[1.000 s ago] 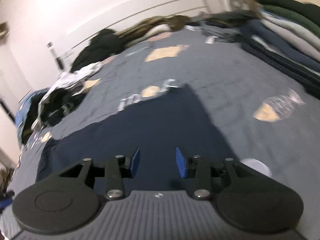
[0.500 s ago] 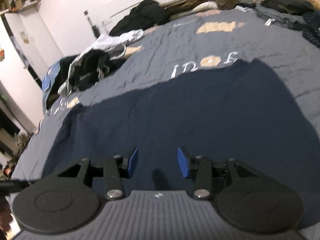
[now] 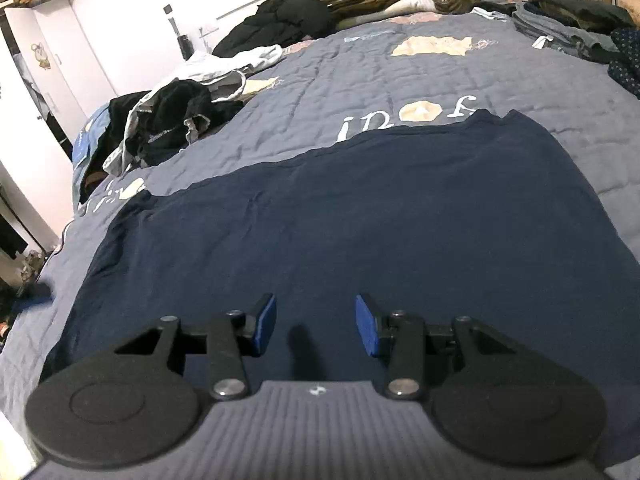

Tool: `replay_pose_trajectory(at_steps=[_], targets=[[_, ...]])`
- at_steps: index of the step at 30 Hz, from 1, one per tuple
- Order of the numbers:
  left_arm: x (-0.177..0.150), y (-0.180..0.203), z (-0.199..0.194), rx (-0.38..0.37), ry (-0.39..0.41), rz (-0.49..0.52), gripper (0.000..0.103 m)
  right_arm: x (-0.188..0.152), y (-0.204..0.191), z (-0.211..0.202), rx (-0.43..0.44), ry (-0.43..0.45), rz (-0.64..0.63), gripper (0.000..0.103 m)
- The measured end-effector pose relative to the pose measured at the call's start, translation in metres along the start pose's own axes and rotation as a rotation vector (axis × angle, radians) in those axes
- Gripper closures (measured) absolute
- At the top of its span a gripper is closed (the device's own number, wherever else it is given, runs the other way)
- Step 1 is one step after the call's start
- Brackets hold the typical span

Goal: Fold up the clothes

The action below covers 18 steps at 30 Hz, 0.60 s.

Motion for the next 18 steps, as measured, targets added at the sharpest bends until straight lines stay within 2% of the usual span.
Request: replay_pose_trajectory(at_steps=[3,5,6,10,13,14,16,18], targets=[[0.013,0.005,0.036,0.034,0.002,0.035,0.055,0.0,0.0,0.001,-0.002,-0.002,0.003,0.06],[0.016,0.001,0.056,0.064,-0.001,0.027,0.088,0.001,-0.001,0.002,0.004,-0.001,0.01,0.06],[0.015,-0.005,0.066,0.095,-0.014,0.02,0.091,0.002,-0.001,0.003,0.007,-0.002,0.012,0.06],[0.007,-0.036,0.079,0.186,-0.015,-0.075,0.091,0.004,-0.001,0.004,0.018,-0.003,0.022,0.059],[0.009,-0.053,0.068,0.212,0.057,-0.16,0.091,0.005,0.0,0.003,0.024,0.0,0.032,0.059],[0.013,-0.053,0.061,0.211,0.095,-0.168,0.091,0.006,0.001,0.003,0.026,0.0,0.035,0.059],[0.023,-0.048,0.05,0.149,0.166,-0.208,0.091,0.007,0.002,0.002,0.03,0.003,0.042,0.059],[0.031,-0.033,0.05,-0.001,0.174,-0.255,0.091,0.009,0.003,0.0,0.034,0.011,0.048,0.059]])
Point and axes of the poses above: each gripper's, at about its wrist camera, not at the fingertips, and z roughly the way its jaws point, y to its right, x to its top, the point moved 4 cm from there along z, roughly the way its jaws point, and after that the axes turned 4 degrees about y, right-handed, at the moved point
